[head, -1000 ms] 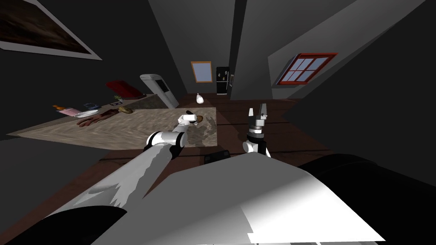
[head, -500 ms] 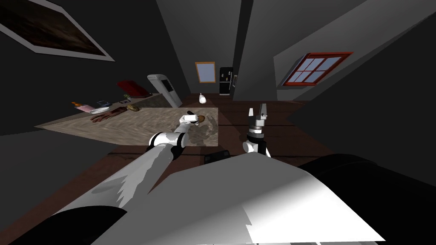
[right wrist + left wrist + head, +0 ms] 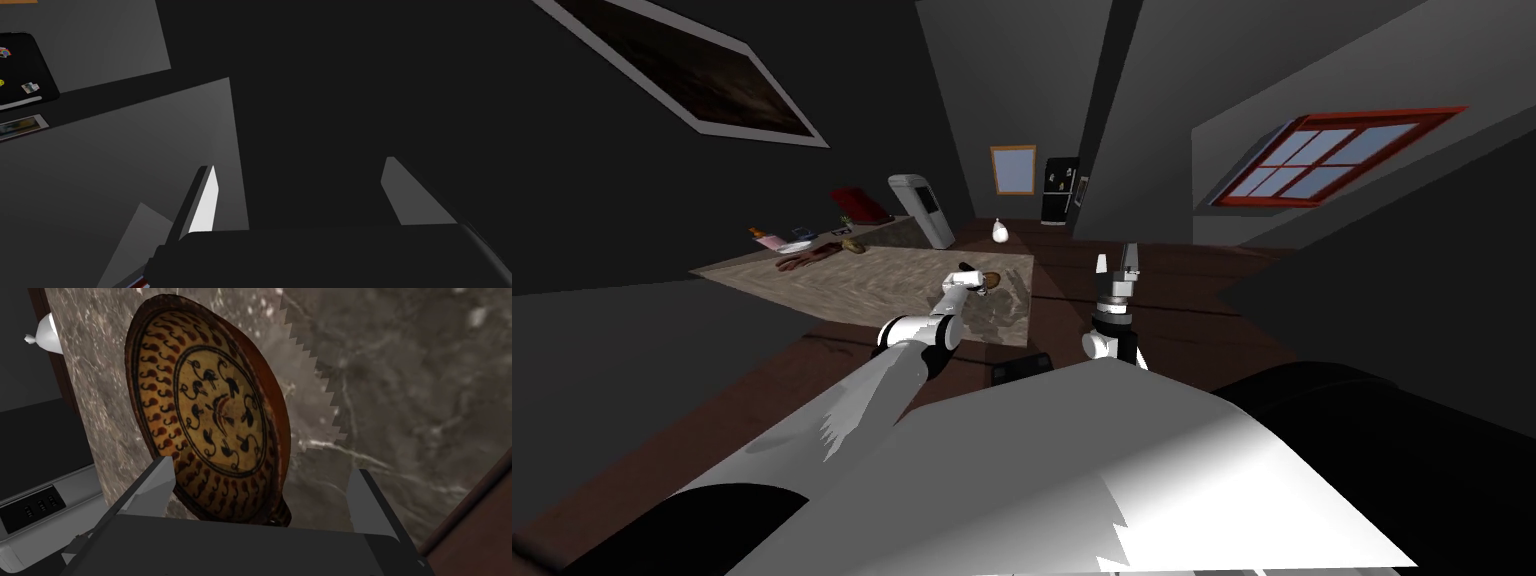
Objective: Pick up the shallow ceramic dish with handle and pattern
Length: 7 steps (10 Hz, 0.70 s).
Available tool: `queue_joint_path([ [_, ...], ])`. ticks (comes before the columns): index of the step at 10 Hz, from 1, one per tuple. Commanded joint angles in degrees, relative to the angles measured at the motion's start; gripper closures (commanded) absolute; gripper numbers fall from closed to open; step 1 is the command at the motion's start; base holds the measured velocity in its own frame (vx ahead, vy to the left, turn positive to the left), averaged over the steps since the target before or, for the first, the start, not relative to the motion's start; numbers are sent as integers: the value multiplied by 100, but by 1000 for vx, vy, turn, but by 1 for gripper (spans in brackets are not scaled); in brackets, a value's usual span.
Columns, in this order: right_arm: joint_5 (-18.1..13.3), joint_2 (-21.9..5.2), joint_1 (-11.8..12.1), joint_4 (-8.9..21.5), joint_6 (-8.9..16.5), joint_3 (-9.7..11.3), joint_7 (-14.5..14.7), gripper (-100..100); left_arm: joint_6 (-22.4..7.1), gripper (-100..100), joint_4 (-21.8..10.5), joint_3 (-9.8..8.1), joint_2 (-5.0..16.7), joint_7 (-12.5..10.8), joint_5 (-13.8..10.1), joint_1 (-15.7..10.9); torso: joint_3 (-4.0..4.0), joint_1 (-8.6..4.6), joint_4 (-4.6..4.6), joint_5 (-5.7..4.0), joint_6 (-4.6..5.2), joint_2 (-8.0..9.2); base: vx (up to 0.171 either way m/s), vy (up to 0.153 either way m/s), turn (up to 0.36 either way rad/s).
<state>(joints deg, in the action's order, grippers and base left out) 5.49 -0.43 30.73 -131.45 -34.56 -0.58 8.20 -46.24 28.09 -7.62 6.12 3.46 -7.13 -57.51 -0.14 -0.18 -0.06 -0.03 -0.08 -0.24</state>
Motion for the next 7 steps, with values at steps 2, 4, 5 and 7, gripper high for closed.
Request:
queue_joint_path([
  [2, 0, 0, 0, 0, 0, 0, 0, 0, 32, -100, -9, -335, -286, 457, 171, -14, -3, -1, -1, -1, -1, -6, 87, -64, 300],
  [4, 0, 0, 0, 0, 0, 0, 0, 0, 26, -100, 67, -586, -510, 783, 307, 23, -5, -11, -2, -3, 1, -7, 64, -88, 292],
  [5, 0, 0, 0, 0, 0, 0, 0, 0, 11, -100, 116, -498, -449, 660, 271, 53, -2, -11, -1, -3, 1, -3, 24, -43, 53],
  [7, 0, -1, -2, 0, 0, 0, 0, 0, -13, 100, 149, -509, -461, 693, 280, 69, 8, 16, 3, 3, 4, 15, 2, -4, -5],
])
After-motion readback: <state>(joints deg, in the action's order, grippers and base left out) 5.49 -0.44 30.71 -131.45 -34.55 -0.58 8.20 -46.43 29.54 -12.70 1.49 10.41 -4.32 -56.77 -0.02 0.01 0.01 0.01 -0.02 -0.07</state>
